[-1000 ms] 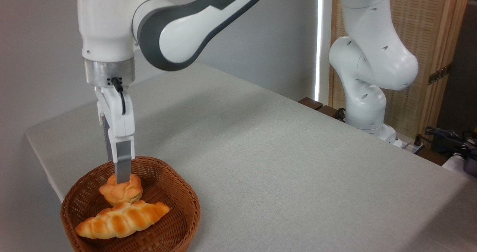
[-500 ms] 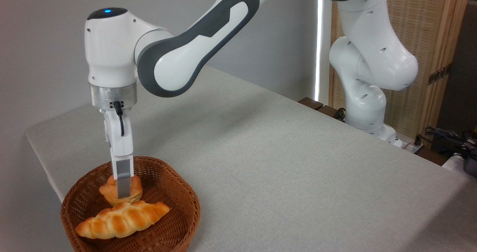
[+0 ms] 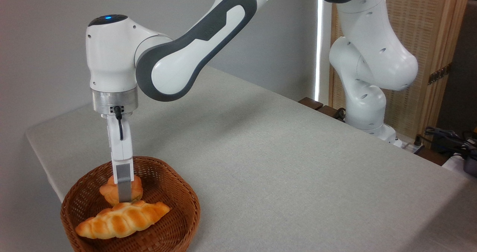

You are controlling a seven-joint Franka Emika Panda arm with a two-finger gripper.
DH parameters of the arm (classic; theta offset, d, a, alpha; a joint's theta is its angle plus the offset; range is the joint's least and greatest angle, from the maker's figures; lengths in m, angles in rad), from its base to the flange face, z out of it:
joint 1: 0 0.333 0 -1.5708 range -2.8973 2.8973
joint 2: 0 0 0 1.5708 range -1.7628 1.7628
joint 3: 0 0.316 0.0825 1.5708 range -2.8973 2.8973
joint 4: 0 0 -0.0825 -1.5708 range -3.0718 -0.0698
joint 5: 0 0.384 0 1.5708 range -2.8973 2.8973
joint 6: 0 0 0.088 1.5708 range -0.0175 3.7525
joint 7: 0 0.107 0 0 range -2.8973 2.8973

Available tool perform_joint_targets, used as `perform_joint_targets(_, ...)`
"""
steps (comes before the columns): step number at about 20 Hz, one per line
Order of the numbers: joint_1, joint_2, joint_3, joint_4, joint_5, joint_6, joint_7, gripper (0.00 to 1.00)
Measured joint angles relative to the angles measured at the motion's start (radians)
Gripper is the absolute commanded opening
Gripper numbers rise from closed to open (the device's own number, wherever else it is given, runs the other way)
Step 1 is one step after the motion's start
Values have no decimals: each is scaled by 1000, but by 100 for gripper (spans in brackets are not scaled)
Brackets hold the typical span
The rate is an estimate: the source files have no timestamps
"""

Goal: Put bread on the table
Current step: 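Close the gripper on the round bread roll, then lift the round roll out of the basket and carry it onto the table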

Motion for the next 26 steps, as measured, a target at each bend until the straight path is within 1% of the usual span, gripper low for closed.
perform_joint_targets(8,1,-4,0,3,0,3,1,38)
perform_joint_targets(10,3,-17,0,10,0,3,1,38)
perform_joint_targets(12,9,-51,3,13,0,-3,1,39)
perform_joint_targets(14,14,-97,10,13,0,-57,1,41)
perform_joint_targets(15,16,-114,13,13,0,-83,1,44)
perform_joint_targets(17,17,-151,21,13,0,-150,1,45)
perform_joint_targets(19,18,-201,34,12,0,-281,21,45)
perform_joint_targets(21,18,-247,39,-1,0,-408,76,45)
perform_joint_targets(23,17,-299,39,-54,0,-476,121,46)
perform_joint_targets(24,14,-323,38,-94,0,-486,132,56)
perform_joint_targets(25,7,-343,38,-135,0,-487,139,63)
perform_joint_targets(26,-3,-356,37,-171,0,-486,141,63)
